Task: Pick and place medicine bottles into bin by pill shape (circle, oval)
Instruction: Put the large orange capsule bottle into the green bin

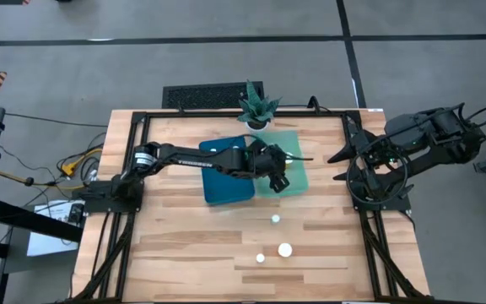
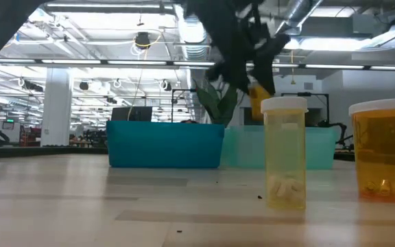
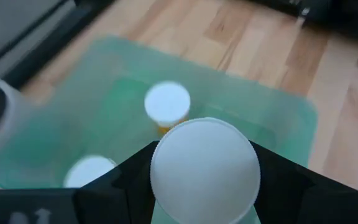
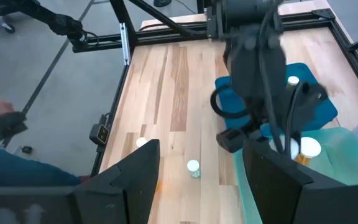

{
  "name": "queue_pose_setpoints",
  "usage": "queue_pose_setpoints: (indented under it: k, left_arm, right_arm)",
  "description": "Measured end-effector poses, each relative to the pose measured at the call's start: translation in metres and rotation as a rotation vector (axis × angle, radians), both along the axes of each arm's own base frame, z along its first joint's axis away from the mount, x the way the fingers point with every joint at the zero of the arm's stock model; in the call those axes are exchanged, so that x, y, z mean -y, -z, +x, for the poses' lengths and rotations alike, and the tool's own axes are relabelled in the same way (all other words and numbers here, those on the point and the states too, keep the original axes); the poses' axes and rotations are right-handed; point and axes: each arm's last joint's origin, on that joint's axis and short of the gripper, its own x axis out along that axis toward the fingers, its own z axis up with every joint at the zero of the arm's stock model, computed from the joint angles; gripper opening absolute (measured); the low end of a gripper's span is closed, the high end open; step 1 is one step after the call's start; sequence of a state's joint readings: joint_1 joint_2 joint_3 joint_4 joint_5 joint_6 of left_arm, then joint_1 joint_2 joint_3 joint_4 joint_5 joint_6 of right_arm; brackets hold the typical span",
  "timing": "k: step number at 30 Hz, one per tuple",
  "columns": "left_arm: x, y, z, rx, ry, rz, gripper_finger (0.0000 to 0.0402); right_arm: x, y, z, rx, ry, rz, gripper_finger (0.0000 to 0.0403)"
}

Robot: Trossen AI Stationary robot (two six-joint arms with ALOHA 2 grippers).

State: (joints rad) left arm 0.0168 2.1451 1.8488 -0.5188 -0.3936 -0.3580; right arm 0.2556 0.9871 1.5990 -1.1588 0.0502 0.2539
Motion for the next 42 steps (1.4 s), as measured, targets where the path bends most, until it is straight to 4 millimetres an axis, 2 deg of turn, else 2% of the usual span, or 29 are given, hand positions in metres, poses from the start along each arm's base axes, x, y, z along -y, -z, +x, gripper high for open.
queue_pose_setpoints:
  k: [6, 14, 42]
  left_arm:
    - [-0.003, 0.034, -0.007, -0.02, -0.05, -0.06, 0.0202]
    - [-0.005, 0.057, -0.017, -0.075, -0.081, -0.081, 0.0201]
    - [-0.018, 0.062, -0.019, -0.098, -0.076, -0.093, 0.02]
  right_arm:
    - [0.0, 0.0, 0.0, -0.001, 0.0, -0.001, 0.0238]
    - [0.0, 0.0, 0.0, -0.001, 0.0, 0.0, 0.0238]
    - [0.0, 0.0, 0.0, -0.001, 0.0, -0.001, 0.0238]
